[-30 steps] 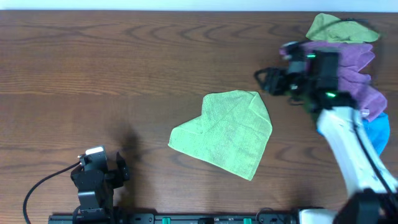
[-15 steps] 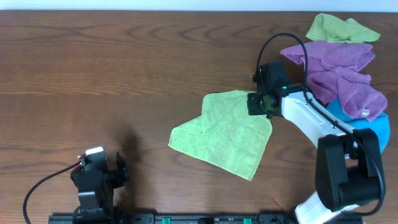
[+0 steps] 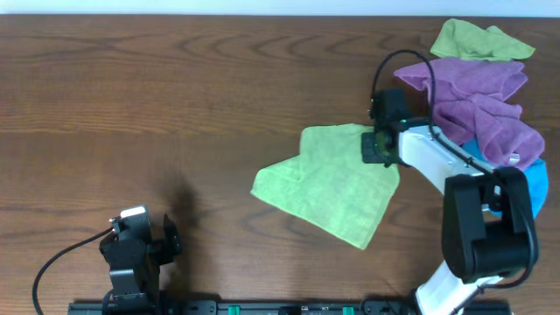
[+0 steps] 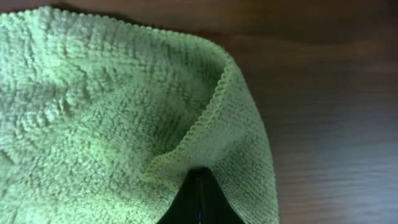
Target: Fold the cloth
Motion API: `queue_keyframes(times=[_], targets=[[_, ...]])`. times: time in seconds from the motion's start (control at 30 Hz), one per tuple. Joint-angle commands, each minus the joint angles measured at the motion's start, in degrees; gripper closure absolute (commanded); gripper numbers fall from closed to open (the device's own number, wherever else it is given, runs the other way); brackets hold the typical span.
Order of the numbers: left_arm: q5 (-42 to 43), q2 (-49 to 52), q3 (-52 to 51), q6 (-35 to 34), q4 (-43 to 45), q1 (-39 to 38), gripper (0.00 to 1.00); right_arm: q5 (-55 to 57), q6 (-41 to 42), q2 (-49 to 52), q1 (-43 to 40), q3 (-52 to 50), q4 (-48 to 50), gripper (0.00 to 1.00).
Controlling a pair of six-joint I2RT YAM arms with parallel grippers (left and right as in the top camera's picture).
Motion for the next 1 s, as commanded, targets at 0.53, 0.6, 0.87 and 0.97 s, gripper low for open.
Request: queue_keyframes(times=[0.53, 0.6, 0.87, 0.97], targets=[[-0.55, -0.09, -0.61, -0.22, -0.50, -0.09, 0.05, -5.18, 2.58, -19.21, -1.95, 28.74, -31.10, 0.40], [-0.55, -0.09, -0.61, -0.22, -0.50, -0.09, 0.05, 0.28, 7.21, -23.47, -2.03, 26.84, -36.41, 0.37], [-0.55, -0.09, -0.61, -0.22, -0.50, -0.09, 0.04, -0.79, 4.13, -28.09, 1.73, 13.68, -35.36, 0.46], [-0.55, -0.09, -0.61, -0.22, -0.50, -0.09, 0.04, -4.87, 0.48, -26.88, 4.83, 4.94, -22.95, 0.49]])
